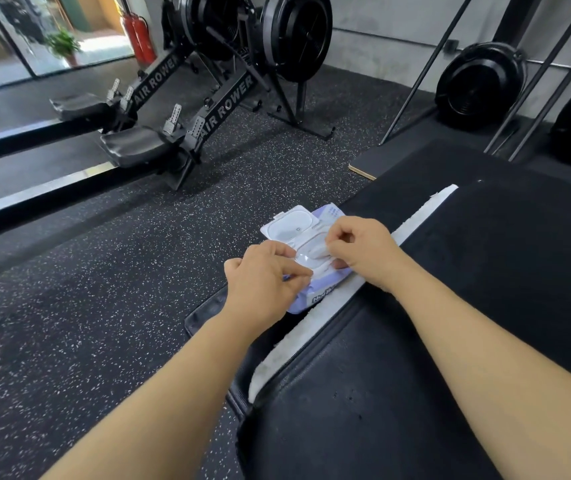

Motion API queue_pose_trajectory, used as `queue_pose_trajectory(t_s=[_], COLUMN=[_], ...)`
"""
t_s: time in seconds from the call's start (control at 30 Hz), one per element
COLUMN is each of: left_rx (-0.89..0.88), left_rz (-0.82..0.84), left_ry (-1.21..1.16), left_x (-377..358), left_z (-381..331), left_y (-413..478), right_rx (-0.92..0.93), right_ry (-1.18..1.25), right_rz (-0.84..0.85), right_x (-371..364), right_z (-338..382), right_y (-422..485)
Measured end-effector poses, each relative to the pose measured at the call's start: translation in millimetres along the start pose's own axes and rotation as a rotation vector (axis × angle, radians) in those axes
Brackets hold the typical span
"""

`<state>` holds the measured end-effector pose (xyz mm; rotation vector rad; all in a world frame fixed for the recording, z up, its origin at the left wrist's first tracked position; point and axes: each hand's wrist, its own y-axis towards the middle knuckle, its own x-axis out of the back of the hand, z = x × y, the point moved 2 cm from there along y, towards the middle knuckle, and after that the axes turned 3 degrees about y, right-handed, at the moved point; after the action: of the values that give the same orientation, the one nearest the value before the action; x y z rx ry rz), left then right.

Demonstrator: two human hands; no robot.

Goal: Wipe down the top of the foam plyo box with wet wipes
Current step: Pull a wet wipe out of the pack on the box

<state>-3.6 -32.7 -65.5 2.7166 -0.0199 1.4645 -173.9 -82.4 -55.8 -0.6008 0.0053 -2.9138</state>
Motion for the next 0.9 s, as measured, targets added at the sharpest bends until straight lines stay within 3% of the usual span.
queue_pose_trajectory(t_s=[0.1,0.33,0.5,0.6,0.8,0.9], left_rx=[0.009,0.017,0.012,0.022,0.052,0.111], left_rz=[-0.006,-0.061,-0.047,-0.031,-0.015,-0.015], left_ry=[-0.017,-0.05,-0.007,-0.022,-0.016,-0.043], left_x=[0.0,1.2,0.6,1.2,-0.2,-3.9], left_z=[-1.2,-5.4,-6.0,-6.0,-9.8,-13.7], left_y=[0.5,2.4,3.0,3.4,3.1,5.3], right_rx=[-0.011,-0.013,-0.105,-0.008,0.22,0.23], right_ry=[0.14,0.196,0.513,0.311,-0.567,-0.623], right_rz=[0.037,0.043,-0.068,-0.04,0.01,0.018], right_x=[4.6,10.4,9.1,9.3,-6.8,-8.2], right_z=[-6.8,-10.8,-10.3,-5.4,5.2,3.3], right_y=[-7.2,-14.8,-16.2,-20.8,-33.4,-32.2])
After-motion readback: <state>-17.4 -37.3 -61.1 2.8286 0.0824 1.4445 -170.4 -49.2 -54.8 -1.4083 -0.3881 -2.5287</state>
